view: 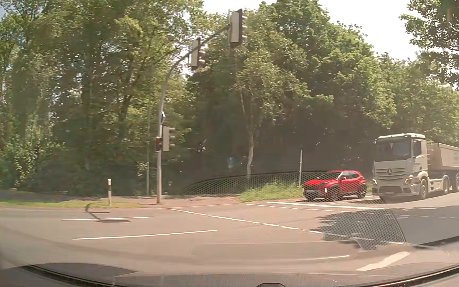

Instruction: Follow the waypoints while adhering to traffic rules and regulations

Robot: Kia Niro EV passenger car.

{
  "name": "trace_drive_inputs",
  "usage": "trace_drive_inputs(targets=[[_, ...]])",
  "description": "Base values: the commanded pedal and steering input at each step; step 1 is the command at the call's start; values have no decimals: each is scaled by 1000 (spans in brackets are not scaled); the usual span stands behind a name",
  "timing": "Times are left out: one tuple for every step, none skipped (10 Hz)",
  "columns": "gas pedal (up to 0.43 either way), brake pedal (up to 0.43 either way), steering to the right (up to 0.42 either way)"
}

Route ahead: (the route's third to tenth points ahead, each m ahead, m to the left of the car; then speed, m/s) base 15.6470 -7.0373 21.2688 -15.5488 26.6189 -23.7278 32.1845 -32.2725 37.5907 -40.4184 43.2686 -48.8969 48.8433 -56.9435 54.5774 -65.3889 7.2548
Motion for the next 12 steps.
trace_drive_inputs(targets=[[110,0,357],[110,0,368],[118,0,369],[138,0,368],[177,0,367],[189,0,366],[189,0,364],[197,0,361],[228,0,352],[248,0,334],[260,0,319],[268,0,293]])
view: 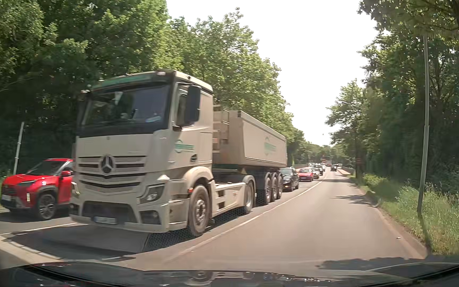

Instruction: Follow the waypoints while adhering to traffic rules and regulations

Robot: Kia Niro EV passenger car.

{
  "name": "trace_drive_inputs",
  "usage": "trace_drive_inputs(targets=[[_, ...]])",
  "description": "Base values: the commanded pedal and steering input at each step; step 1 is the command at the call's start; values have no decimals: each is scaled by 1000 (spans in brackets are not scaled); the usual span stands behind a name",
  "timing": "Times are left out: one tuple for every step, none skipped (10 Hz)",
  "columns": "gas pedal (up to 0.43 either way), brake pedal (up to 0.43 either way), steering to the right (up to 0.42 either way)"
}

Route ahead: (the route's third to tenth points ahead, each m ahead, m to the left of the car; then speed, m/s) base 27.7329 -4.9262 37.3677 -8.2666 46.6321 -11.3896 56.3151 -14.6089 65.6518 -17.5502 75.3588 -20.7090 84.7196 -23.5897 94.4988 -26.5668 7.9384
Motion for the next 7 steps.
trace_drive_inputs(targets=[[287,0,264],[299,0,227],[311,0,195],[311,0,155],[319,0,127],[331,0,97],[331,0,79]])
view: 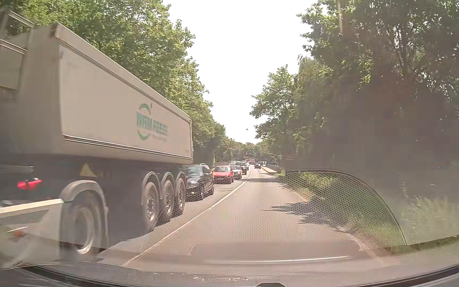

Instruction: Follow the waypoints while adhering to traffic rules and regulations

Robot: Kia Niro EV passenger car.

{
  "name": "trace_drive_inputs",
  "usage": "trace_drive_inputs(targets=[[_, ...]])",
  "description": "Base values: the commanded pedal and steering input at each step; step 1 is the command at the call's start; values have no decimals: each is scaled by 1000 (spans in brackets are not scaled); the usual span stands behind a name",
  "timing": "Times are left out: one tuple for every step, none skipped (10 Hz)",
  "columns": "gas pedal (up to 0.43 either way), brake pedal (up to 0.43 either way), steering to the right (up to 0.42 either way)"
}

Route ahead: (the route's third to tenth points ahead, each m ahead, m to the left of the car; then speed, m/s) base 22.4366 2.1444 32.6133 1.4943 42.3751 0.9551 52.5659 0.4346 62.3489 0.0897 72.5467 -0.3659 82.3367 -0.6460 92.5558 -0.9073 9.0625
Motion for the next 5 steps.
trace_drive_inputs(targets=[[331,0,70],[331,0,60],[339,0,49],[350,0,38],[350,0,28]])
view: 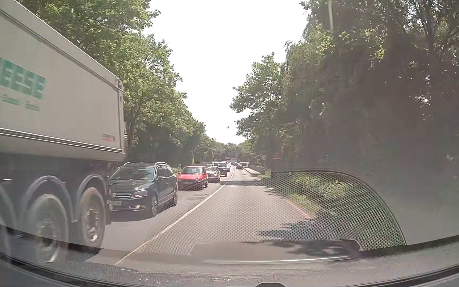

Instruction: Follow the waypoints while adhering to traffic rules and regulations

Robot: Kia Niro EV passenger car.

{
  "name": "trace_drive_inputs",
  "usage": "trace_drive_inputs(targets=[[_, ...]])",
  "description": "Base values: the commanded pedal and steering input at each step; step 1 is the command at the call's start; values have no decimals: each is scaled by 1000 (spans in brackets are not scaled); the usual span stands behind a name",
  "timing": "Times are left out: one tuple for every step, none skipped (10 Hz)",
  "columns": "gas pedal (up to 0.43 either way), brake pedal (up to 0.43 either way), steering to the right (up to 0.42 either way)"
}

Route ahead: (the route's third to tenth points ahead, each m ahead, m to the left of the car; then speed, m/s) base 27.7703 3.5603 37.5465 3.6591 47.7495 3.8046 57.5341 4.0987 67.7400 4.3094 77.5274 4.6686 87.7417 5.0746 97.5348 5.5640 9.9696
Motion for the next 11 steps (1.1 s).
trace_drive_inputs(targets=[[350,0,19],[350,0,13],[350,0,6],[350,0,5],[350,0,4],[350,0,2],[358,0,-1],[358,0,-3],[358,0,-5],[358,0,-5],[358,0,-6]])
